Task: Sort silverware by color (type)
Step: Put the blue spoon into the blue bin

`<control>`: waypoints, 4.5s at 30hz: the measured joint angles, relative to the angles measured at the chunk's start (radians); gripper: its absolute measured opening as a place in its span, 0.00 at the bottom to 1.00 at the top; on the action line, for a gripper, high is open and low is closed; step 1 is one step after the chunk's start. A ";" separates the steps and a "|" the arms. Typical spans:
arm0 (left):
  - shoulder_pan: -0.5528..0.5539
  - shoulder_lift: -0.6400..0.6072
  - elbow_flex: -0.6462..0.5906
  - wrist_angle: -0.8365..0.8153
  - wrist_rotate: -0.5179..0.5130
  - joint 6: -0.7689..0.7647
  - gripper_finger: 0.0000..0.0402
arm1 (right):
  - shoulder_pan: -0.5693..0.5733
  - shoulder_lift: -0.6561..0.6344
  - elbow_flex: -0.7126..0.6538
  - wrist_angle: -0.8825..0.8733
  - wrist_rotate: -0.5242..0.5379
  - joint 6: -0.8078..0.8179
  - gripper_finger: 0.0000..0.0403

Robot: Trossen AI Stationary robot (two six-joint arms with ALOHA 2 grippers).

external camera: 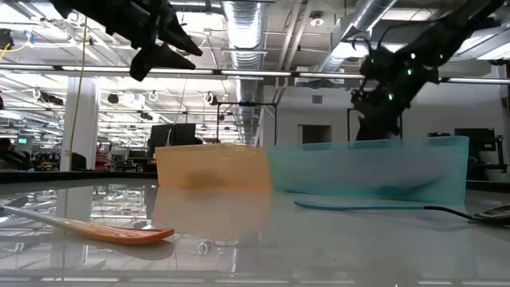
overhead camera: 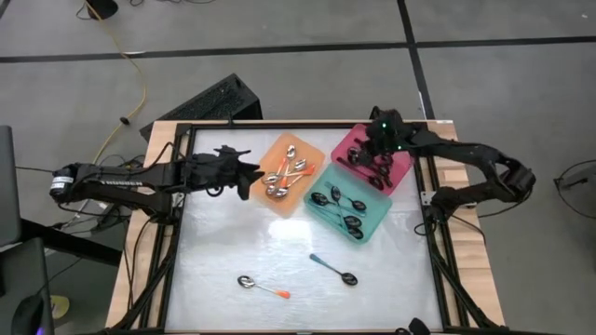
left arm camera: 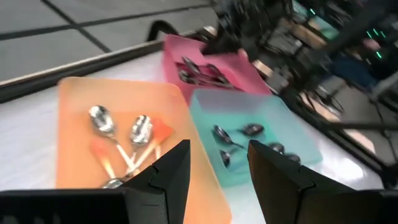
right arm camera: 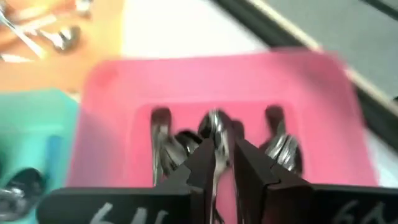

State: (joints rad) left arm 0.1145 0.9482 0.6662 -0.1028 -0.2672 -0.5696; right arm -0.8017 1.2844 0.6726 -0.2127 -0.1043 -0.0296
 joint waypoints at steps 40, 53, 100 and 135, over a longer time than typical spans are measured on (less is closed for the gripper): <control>-0.201 -0.133 0.314 -0.208 0.288 0.226 0.36 | 1.334 0.036 0.286 0.163 0.547 0.883 0.30; -0.366 -0.147 0.313 -0.211 0.205 0.274 0.36 | 1.351 0.360 0.408 0.438 0.498 0.916 0.30; -0.397 -0.163 0.312 -0.305 -0.028 0.352 0.36 | 1.308 0.644 0.753 -0.635 0.170 0.974 0.47; -0.396 -0.163 0.313 -0.311 -0.240 0.341 0.36 | 1.305 0.584 0.461 -0.264 0.229 0.964 0.56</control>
State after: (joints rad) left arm -0.2817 0.7853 0.9791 -0.4133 -0.5068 -0.2287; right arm 0.5034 1.8687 1.1339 -0.4768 0.1244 0.9348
